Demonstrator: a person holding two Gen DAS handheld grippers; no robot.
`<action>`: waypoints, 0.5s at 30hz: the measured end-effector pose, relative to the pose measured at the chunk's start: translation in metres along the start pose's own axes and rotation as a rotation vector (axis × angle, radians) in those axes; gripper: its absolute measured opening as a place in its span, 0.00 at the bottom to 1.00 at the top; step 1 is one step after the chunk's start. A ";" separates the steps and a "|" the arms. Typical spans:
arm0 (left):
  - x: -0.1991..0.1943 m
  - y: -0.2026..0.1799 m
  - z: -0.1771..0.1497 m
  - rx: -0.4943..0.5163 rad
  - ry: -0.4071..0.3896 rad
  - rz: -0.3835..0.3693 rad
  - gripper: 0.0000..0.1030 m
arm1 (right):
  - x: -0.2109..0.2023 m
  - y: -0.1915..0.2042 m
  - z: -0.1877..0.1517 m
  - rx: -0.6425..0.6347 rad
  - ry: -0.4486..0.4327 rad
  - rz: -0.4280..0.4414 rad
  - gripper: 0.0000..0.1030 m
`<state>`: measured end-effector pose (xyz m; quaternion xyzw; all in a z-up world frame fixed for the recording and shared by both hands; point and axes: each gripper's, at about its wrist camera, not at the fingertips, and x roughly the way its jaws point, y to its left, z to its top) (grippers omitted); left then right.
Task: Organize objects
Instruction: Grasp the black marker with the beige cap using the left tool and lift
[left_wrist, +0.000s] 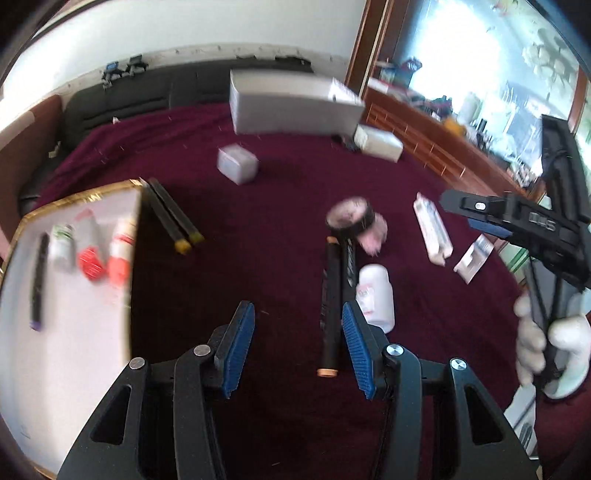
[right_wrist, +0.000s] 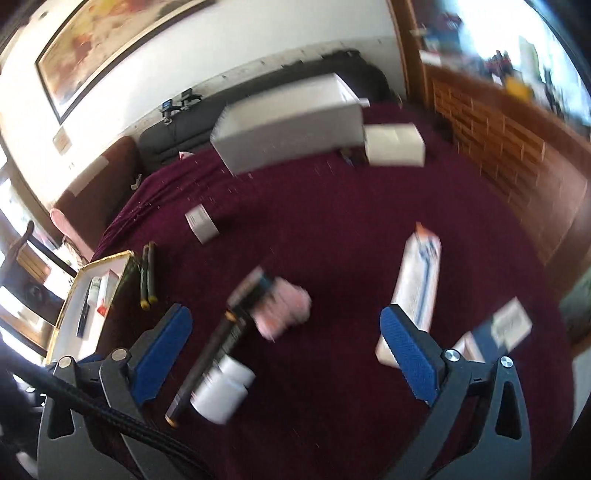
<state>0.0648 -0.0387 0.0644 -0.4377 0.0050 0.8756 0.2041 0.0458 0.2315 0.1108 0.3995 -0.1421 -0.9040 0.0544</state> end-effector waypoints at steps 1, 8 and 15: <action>0.007 -0.005 -0.001 0.002 0.012 0.003 0.42 | 0.001 -0.008 -0.006 0.012 0.009 0.008 1.00; 0.045 -0.018 -0.008 0.044 0.091 0.039 0.41 | 0.001 -0.024 -0.024 0.038 0.023 0.072 1.00; 0.049 -0.021 -0.010 0.096 0.101 0.080 0.17 | 0.006 -0.023 -0.032 0.043 0.015 0.136 1.00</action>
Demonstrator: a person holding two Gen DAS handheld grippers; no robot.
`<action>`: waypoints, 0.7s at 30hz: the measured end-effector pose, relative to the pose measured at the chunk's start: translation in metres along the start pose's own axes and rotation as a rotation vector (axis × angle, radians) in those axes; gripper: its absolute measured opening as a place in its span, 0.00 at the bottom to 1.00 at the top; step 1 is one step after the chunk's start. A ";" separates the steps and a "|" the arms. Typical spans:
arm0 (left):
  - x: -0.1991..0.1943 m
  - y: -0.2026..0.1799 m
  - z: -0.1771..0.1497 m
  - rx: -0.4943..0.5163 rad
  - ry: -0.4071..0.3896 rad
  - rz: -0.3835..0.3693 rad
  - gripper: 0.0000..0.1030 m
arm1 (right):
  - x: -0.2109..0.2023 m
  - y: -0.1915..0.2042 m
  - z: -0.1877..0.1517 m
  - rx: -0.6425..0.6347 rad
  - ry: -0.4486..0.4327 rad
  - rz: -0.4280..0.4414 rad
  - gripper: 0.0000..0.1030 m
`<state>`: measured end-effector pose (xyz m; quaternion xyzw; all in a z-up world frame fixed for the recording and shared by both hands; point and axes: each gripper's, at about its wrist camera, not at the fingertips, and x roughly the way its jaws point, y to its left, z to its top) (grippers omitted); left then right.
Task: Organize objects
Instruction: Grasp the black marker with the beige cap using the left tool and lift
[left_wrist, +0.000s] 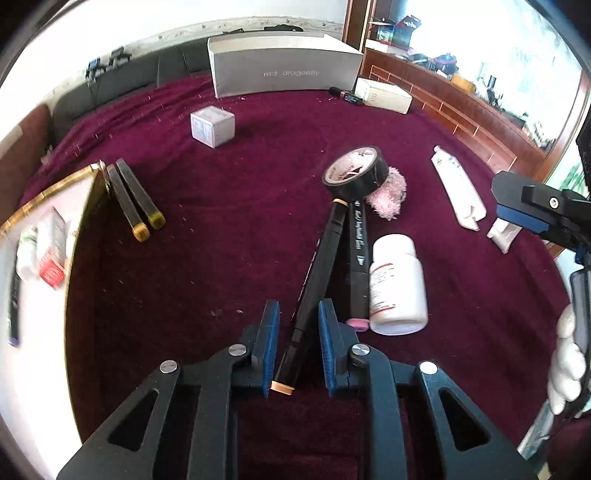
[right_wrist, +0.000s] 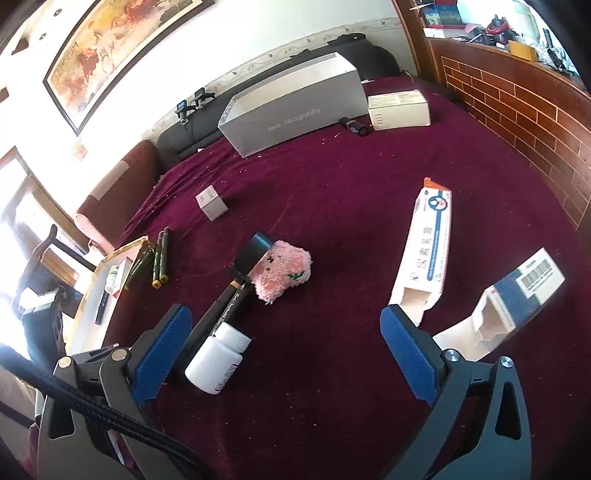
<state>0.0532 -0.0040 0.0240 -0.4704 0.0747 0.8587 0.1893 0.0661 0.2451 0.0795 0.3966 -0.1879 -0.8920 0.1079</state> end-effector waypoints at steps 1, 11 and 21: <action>0.002 -0.003 0.001 0.013 0.003 0.010 0.17 | 0.002 0.000 -0.002 0.003 0.003 0.007 1.00; 0.028 -0.031 0.016 0.078 -0.039 0.108 0.12 | -0.017 0.022 0.016 0.061 -0.048 0.166 1.00; -0.036 0.014 -0.008 -0.092 -0.161 -0.028 0.11 | 0.021 0.024 -0.013 0.047 0.093 0.069 1.00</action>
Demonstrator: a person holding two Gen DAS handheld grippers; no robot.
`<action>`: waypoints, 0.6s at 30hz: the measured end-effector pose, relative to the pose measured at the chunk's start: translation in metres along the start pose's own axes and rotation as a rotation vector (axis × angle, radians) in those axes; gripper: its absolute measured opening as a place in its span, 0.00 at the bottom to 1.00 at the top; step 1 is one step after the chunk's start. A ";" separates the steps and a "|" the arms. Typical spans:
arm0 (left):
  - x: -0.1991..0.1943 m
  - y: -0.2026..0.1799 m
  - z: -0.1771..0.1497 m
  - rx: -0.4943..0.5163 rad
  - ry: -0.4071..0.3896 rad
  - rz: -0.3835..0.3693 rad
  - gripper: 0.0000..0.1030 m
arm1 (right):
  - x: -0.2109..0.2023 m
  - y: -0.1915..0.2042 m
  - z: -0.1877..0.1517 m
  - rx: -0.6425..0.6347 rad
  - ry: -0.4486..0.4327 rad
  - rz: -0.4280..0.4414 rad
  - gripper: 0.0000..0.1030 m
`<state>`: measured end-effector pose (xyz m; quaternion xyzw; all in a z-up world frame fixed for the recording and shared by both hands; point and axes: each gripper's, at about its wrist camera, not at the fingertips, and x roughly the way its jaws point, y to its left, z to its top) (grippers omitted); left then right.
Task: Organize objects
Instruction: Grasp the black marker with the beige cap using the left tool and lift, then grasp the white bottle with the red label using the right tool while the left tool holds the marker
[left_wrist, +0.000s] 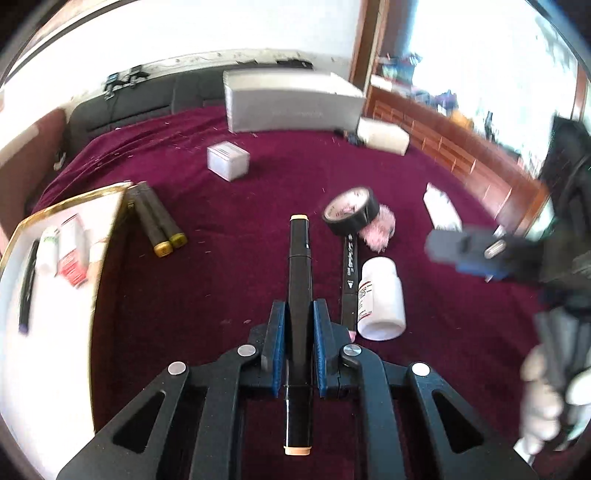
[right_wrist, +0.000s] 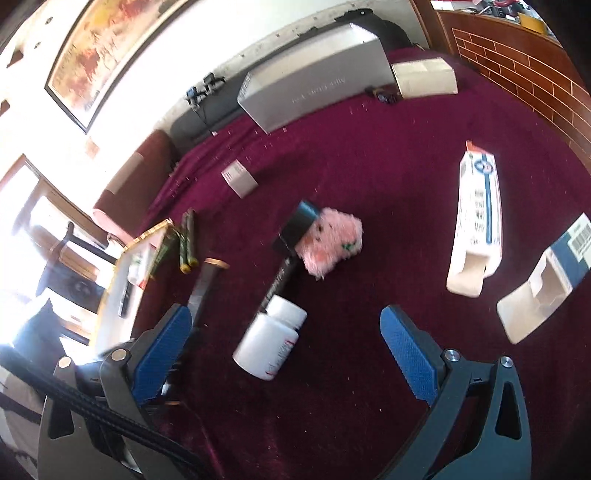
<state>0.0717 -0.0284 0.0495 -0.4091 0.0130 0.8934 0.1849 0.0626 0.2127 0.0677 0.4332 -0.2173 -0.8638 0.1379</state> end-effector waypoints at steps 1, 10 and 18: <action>-0.005 0.004 0.000 -0.022 -0.006 -0.003 0.11 | 0.003 0.003 -0.002 -0.012 0.012 -0.020 1.00; -0.024 0.018 -0.004 -0.122 -0.063 -0.023 0.11 | 0.035 0.031 -0.019 -0.133 0.075 -0.213 0.59; -0.032 0.031 -0.019 -0.147 -0.070 -0.034 0.11 | 0.043 0.021 -0.019 -0.123 0.110 -0.275 0.35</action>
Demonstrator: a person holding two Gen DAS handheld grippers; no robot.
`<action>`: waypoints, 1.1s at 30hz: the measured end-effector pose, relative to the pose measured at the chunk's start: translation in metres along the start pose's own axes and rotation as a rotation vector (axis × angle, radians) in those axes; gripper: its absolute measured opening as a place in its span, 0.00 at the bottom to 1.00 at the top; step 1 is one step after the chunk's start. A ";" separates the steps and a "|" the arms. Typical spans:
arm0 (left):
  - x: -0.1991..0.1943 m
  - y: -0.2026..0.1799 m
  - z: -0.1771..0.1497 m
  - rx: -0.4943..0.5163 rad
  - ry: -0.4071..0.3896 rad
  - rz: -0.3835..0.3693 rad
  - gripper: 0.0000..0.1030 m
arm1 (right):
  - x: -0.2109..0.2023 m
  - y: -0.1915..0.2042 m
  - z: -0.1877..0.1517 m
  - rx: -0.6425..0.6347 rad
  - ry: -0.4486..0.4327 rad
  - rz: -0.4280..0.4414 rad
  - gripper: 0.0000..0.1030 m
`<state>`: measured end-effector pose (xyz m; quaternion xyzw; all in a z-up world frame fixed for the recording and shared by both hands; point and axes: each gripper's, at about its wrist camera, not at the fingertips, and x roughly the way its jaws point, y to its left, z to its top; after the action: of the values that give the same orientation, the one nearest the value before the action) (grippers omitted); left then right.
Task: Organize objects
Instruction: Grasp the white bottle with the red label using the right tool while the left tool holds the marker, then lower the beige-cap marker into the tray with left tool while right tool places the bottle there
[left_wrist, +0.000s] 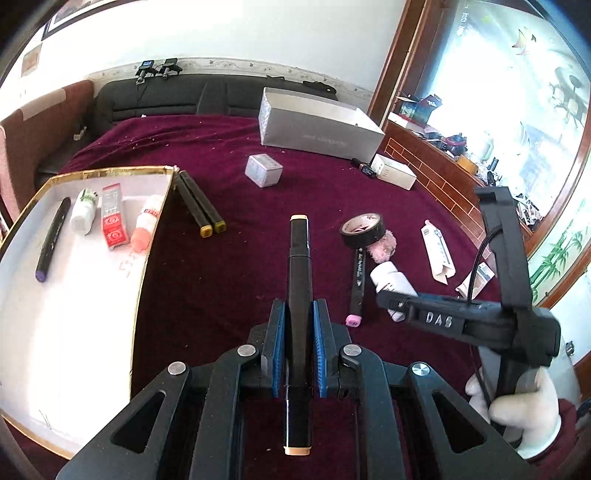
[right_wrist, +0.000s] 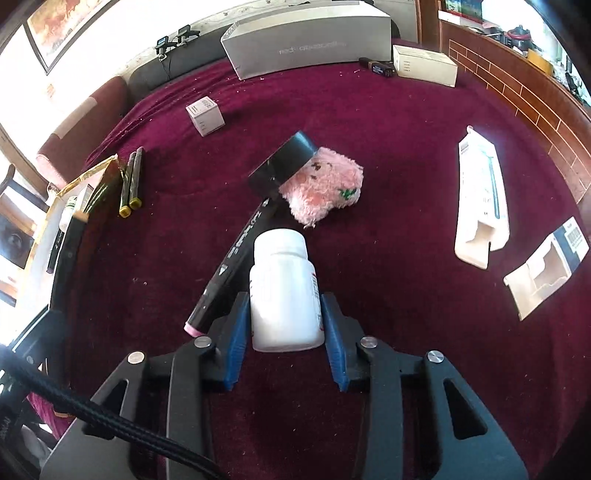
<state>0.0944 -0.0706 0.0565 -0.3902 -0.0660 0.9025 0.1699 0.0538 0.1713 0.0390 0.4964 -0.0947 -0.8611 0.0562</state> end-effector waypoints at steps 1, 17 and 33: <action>0.001 0.002 -0.001 -0.008 0.005 -0.005 0.11 | 0.000 0.001 0.002 -0.010 -0.001 0.004 0.35; -0.039 0.035 -0.008 -0.064 -0.058 -0.026 0.11 | -0.015 -0.003 -0.007 0.016 -0.025 0.183 0.32; -0.074 0.194 0.044 -0.221 -0.063 0.261 0.11 | 0.010 0.168 0.045 -0.148 0.149 0.604 0.33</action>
<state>0.0601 -0.2776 0.0887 -0.3831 -0.1187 0.9160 0.0053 0.0105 0.0106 0.0889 0.5021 -0.1706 -0.7712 0.3522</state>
